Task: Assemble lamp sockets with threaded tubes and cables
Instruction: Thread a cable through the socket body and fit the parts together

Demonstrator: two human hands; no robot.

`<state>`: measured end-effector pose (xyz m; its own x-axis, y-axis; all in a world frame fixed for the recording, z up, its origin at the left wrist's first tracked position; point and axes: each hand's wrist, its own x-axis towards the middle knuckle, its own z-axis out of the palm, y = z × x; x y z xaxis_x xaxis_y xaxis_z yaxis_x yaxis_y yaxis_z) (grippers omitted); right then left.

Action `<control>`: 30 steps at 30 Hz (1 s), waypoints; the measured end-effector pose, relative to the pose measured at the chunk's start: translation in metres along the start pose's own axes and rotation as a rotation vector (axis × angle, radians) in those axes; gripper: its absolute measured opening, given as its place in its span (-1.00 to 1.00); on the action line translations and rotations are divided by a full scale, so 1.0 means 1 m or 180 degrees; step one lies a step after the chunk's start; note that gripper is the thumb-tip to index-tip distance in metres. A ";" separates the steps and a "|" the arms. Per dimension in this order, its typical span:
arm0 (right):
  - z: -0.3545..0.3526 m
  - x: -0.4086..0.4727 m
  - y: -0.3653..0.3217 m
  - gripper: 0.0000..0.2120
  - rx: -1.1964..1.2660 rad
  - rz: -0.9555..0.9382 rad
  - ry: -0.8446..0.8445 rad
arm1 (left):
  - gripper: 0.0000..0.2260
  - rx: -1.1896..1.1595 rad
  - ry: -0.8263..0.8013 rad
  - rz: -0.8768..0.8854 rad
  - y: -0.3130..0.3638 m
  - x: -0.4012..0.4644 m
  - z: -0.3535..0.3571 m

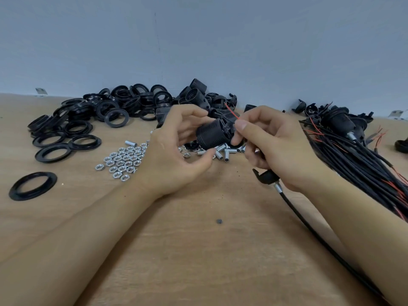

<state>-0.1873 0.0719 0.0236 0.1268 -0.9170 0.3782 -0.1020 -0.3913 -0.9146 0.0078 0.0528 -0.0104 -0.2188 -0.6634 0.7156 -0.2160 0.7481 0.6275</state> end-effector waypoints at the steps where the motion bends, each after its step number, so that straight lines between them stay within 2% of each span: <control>1: 0.001 -0.001 0.000 -0.89 -0.0023 0.0005 -0.0031 | -0.50 0.0038 -0.0095 -0.0027 0.000 0.000 0.000; 4: 0.003 -0.003 0.000 -0.90 0.0038 0.0102 -0.0208 | -0.52 0.0253 -0.0256 0.0042 -0.003 0.001 -0.001; 8: 0.003 -0.004 -0.002 -0.93 0.0089 0.0033 -0.0400 | -0.64 0.0353 -0.0240 0.0105 -0.003 0.000 0.001; 15: 0.003 -0.003 -0.009 -0.88 -0.0348 -0.0313 -0.0160 | -0.82 0.0566 -0.0260 0.0348 0.000 0.001 0.002; 22: 0.014 -0.012 -0.017 -0.92 -0.0820 -0.0678 -0.0403 | -0.85 0.0578 -0.0281 0.0289 0.003 0.000 0.003; 25: 0.015 -0.013 -0.018 -0.89 -0.1286 -0.0901 -0.0340 | -0.89 0.0487 -0.0243 0.0156 0.002 -0.002 0.003; 30: 0.016 -0.015 -0.020 -0.96 -0.1516 -0.1178 -0.0170 | -0.89 0.0415 -0.0377 0.0087 0.003 -0.002 0.003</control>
<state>-0.1712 0.0944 0.0336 0.2863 -0.7131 0.6399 -0.4705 -0.6865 -0.5544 0.0052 0.0559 -0.0110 -0.3352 -0.6459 0.6859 -0.3283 0.7624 0.5576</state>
